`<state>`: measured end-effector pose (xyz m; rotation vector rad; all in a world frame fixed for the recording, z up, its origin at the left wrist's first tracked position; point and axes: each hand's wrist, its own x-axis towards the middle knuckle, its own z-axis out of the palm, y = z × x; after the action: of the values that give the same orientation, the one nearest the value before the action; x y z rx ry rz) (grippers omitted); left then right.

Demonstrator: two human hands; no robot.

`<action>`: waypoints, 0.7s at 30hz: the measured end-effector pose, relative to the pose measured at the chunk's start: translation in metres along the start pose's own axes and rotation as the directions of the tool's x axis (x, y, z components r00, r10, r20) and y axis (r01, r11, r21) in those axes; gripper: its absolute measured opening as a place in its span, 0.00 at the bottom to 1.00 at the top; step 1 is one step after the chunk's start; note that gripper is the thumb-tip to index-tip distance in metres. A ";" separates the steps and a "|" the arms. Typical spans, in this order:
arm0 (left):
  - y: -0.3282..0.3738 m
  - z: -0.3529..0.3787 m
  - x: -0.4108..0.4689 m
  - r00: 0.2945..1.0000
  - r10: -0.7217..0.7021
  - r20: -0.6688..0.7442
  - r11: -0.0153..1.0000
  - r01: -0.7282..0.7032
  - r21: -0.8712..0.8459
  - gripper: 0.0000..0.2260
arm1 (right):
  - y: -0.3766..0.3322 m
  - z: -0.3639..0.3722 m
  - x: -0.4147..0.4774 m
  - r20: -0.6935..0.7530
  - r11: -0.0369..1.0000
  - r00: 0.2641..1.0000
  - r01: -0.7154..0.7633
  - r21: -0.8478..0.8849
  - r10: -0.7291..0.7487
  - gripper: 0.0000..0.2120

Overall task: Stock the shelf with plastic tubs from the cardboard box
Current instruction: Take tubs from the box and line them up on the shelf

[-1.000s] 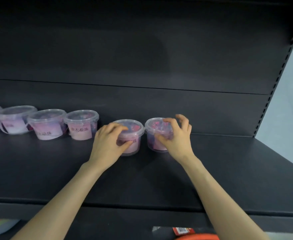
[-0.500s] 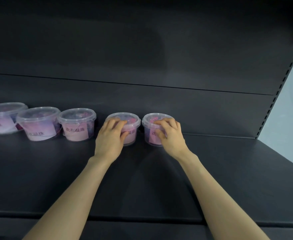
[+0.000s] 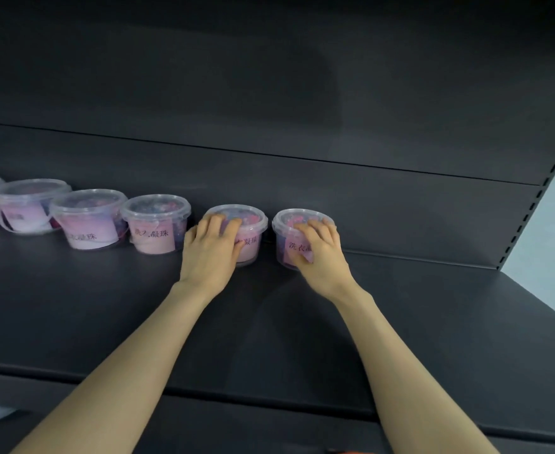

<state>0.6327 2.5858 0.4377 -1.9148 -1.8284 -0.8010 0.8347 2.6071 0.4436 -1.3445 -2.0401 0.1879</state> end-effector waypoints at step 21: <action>-0.135 -0.159 -0.309 0.973 0.229 -0.019 0.868 -0.213 -0.448 0.08 | -0.232 0.092 -0.293 -0.245 0.984 0.960 -0.099 0.145 0.133 0.11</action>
<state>0.4774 2.2580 0.3495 -2.3797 -1.4894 -1.1948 0.6726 2.2720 0.3472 -1.3335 -1.7084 0.1886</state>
